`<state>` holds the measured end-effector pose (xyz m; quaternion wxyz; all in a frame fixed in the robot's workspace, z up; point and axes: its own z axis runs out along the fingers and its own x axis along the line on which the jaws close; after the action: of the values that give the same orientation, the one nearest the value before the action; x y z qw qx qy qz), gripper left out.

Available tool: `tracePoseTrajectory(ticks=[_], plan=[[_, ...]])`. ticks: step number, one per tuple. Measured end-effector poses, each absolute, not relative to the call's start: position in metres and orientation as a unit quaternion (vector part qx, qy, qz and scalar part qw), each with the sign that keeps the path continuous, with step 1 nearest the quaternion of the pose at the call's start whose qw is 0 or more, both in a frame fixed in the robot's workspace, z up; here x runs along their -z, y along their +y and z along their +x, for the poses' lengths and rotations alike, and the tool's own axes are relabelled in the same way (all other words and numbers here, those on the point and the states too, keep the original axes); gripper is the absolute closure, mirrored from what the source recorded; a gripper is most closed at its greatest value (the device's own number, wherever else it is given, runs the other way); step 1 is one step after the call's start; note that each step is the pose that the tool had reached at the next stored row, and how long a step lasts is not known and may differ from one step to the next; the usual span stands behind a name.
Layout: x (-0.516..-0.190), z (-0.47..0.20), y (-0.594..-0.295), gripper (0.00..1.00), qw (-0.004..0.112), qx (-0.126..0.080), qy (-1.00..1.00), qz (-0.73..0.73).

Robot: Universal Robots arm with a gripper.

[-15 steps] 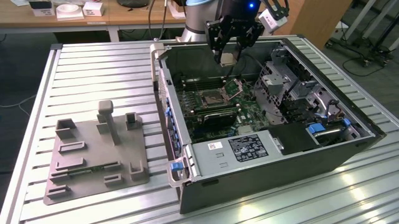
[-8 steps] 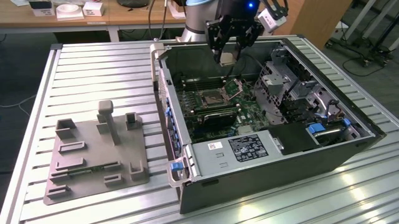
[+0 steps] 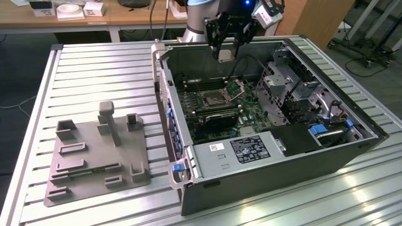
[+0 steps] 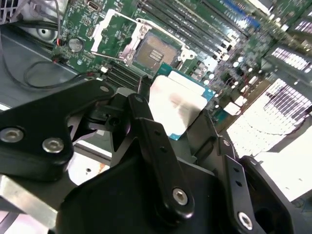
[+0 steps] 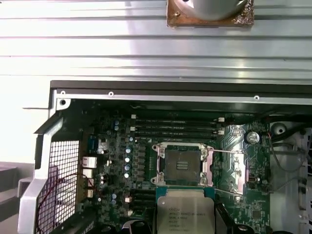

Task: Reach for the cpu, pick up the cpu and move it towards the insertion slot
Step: 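Pick up the cpu and move it towards the insertion slot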

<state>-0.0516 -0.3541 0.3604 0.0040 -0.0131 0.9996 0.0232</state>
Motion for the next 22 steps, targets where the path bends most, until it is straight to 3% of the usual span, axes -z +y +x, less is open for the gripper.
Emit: tracePoseTrajectory(ticks=[11, 22], plan=[[-0.356, -0.052, -0.350, 0.46, 0.005, -0.023, 0.999, 0.040], [-0.352, -0.052, -0.339, 0.46, 0.004, -0.023, 1.000, 0.004]])
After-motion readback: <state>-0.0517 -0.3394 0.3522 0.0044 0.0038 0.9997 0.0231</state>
